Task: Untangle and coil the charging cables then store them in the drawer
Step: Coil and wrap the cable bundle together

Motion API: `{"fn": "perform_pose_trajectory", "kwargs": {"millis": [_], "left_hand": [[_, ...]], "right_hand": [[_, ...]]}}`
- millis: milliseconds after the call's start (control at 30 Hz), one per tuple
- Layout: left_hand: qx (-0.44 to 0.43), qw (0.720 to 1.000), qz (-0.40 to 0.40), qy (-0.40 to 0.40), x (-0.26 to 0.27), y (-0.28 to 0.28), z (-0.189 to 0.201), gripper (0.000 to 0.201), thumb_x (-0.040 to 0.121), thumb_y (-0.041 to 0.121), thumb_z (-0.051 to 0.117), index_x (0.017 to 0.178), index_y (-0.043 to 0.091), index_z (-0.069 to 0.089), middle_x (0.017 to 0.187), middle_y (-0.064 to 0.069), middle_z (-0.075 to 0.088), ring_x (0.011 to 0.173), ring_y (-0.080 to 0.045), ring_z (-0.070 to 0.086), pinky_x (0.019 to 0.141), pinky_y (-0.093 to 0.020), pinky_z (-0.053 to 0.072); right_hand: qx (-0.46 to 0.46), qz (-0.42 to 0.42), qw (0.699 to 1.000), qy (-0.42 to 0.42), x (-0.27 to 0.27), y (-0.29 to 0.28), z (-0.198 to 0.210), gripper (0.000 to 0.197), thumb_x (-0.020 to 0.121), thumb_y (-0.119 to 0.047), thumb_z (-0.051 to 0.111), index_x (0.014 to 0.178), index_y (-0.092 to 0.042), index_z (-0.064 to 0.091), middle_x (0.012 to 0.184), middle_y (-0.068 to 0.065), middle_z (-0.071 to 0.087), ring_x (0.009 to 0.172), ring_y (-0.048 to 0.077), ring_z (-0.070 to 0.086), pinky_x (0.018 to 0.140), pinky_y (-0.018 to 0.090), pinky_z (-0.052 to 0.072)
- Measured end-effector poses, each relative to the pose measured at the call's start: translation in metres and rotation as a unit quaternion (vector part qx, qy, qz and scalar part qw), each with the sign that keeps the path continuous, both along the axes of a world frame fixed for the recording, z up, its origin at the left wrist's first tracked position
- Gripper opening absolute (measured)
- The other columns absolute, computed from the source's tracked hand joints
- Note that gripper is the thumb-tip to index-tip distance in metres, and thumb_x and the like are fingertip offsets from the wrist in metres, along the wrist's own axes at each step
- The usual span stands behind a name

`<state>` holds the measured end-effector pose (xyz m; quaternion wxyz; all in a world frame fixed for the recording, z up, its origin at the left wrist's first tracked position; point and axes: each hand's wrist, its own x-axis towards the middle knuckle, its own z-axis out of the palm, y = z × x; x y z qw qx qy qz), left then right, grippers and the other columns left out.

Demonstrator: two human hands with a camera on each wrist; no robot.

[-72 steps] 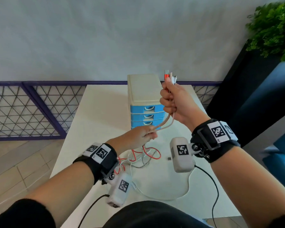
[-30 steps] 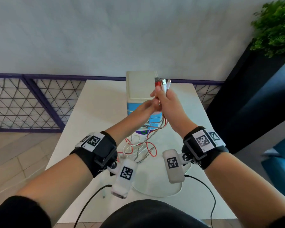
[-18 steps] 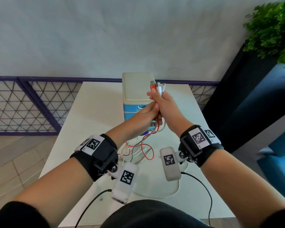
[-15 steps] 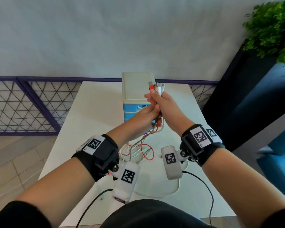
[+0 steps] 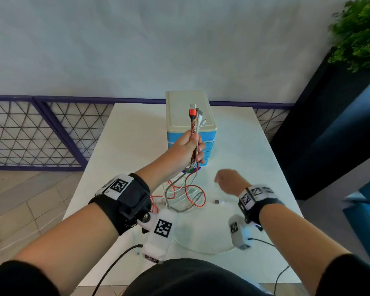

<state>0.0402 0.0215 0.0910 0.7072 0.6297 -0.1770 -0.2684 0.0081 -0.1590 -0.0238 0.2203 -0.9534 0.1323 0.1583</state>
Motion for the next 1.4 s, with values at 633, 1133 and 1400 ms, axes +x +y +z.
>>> {"fn": "perform_pose_trajectory", "kwargs": {"millis": [633,1133,1400], "left_hand": [[0.102,0.989,-0.003,-0.107,-0.007,0.008,0.008,0.022,0.104,0.025,0.023,0.098,0.011,0.039,0.074,0.0,0.042,0.057,-0.008,0.043,0.062,-0.02,0.042],[0.091,0.994,0.007,-0.067,-0.012,0.003,0.016,0.043,0.104,0.031,0.025,0.141,0.013,0.036,0.109,-0.015,0.062,0.093,-0.026,0.065,0.084,-0.035,0.054],[0.109,0.991,0.009,-0.075,-0.013,0.001,0.009,0.041,0.104,0.03,0.02,0.136,0.008,0.033,0.059,-0.013,0.046,0.04,-0.018,0.045,0.043,-0.023,0.042]], "right_hand": [[0.382,-0.293,0.853,-0.204,0.009,0.028,0.036,0.025,0.102,-0.03,0.032,0.092,-0.011,0.044,0.067,0.005,0.042,0.053,0.015,0.038,0.048,0.023,0.035],[0.486,-0.129,0.824,-0.259,0.007,0.089,0.136,0.045,0.104,-0.039,0.028,0.126,-0.015,0.059,0.114,-0.011,0.071,0.107,-0.004,0.062,0.087,0.02,0.049],[0.341,-0.078,0.915,-0.199,0.011,0.089,0.136,0.041,0.101,-0.04,0.039,0.113,-0.008,0.061,0.109,0.007,0.069,0.1,0.019,0.065,0.087,0.032,0.05]]}}
